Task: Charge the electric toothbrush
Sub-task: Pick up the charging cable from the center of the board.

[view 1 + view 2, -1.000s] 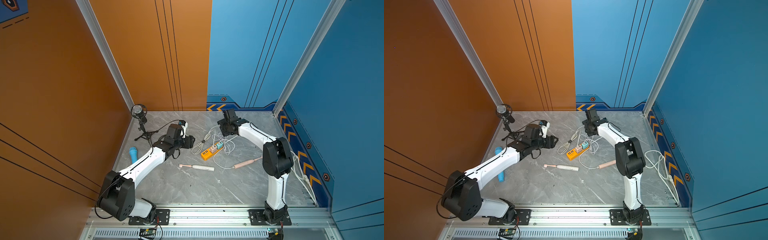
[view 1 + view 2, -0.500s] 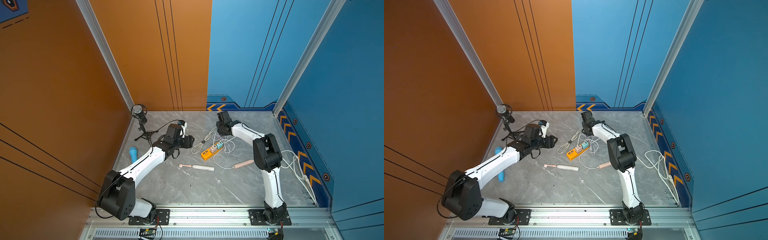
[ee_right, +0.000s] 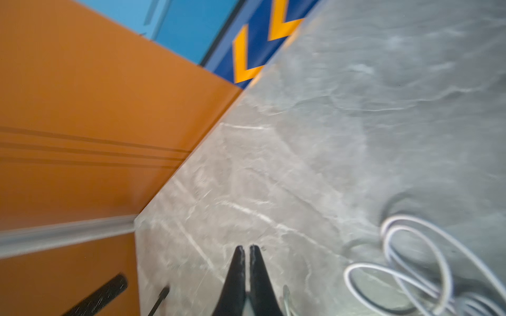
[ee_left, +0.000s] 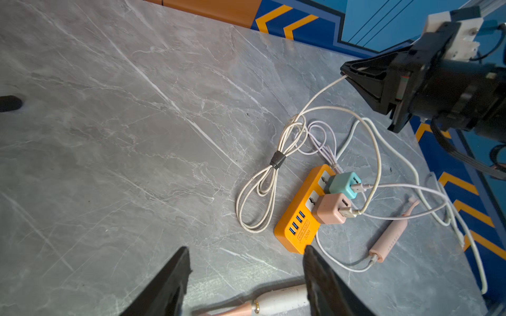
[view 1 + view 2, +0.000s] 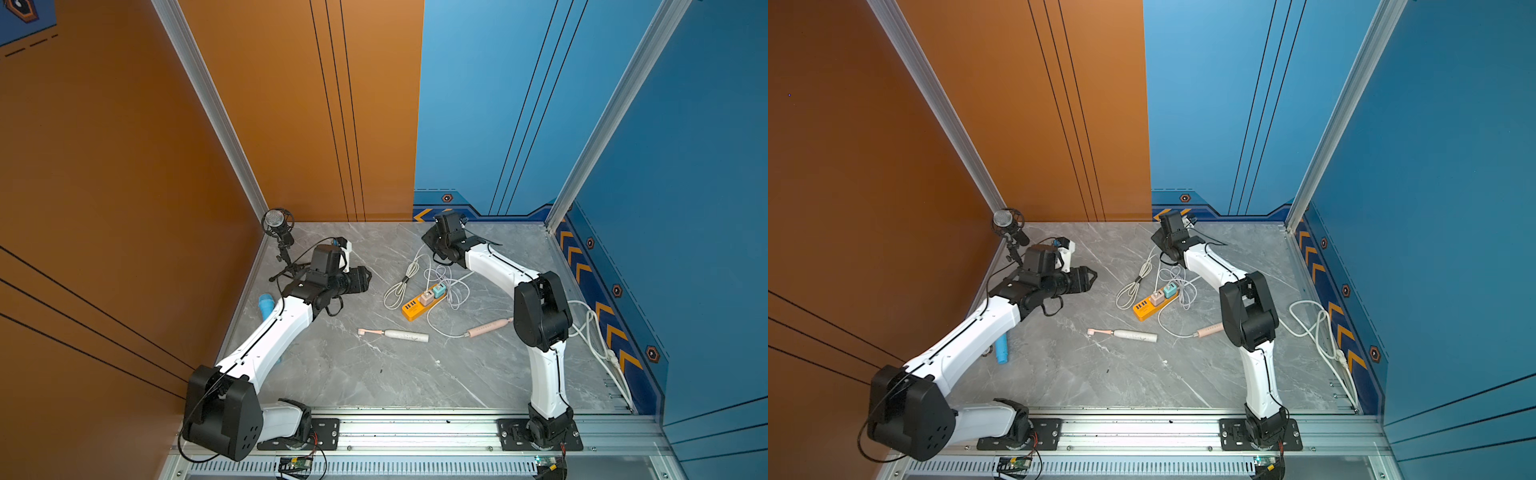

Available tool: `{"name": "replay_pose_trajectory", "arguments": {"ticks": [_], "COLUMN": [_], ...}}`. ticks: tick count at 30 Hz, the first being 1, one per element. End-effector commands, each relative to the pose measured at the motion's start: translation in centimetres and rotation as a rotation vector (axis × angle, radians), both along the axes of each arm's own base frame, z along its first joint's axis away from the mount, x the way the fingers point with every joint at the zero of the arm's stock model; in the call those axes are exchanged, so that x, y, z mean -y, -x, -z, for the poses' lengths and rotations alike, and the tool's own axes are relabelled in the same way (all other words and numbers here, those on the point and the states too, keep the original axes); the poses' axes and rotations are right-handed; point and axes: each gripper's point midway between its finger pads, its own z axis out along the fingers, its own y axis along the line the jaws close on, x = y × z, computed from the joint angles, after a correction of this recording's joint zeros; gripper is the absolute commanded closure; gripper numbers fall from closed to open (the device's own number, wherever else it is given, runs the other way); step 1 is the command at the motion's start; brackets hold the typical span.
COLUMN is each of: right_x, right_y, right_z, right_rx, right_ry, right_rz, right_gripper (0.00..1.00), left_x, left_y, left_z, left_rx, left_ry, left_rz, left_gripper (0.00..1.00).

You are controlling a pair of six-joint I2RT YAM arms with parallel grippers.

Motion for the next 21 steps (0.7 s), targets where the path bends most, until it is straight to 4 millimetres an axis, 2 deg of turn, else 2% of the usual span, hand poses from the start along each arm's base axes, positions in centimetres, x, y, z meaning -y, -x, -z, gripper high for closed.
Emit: {"name": "replay_pose_trajectory", "arguments": {"ticks": [1, 5, 7, 8, 9, 12, 17, 21], "right_x": [-5.4, -8.1, -8.3, -8.2, -8.1, -7.8, -7.7, -7.9], "right_y": [2.8, 7.5, 9.4, 10.5, 11.7, 14.6, 19.3, 21.4], "right_z": [-6.7, -8.7, -9.4, -8.8, -9.9, -10.2, -10.9, -10.9], "right_rx": [0.256, 0.357, 0.369, 0.351, 0.372, 0.389, 0.448, 0.47], "right_ry": [0.03, 0.099, 0.143, 0.188, 0.217, 0.232, 0.226, 0.208], "right_rz": [-0.445, -0.767, -0.872, -0.92, -0.974, -1.072, -1.224, -1.292], "right_gripper": [1.0, 1.0, 1.0, 1.0, 1.0, 1.0, 1.0, 1.0], "left_x": [-0.7, -0.3, 0.2, 0.5, 0.7, 2.0, 5.8, 8.1], "left_y": [1.1, 1.9, 2.2, 2.4, 2.6, 3.0, 3.6, 3.1], "left_z": [-2.7, -5.6, -7.4, -8.2, -8.9, -10.8, -12.2, -12.2], "left_rx": [-0.042, -0.048, -0.024, -0.013, -0.004, 0.011, 0.023, 0.002], "left_ry": [0.162, 0.235, 0.258, 0.273, 0.289, 0.326, 0.32, 0.319], "left_rz": [-0.005, 0.056, 0.085, 0.093, 0.098, 0.14, 0.233, 0.262], "left_gripper": [0.33, 0.33, 0.32, 0.31, 0.31, 0.3, 0.29, 0.3]}}
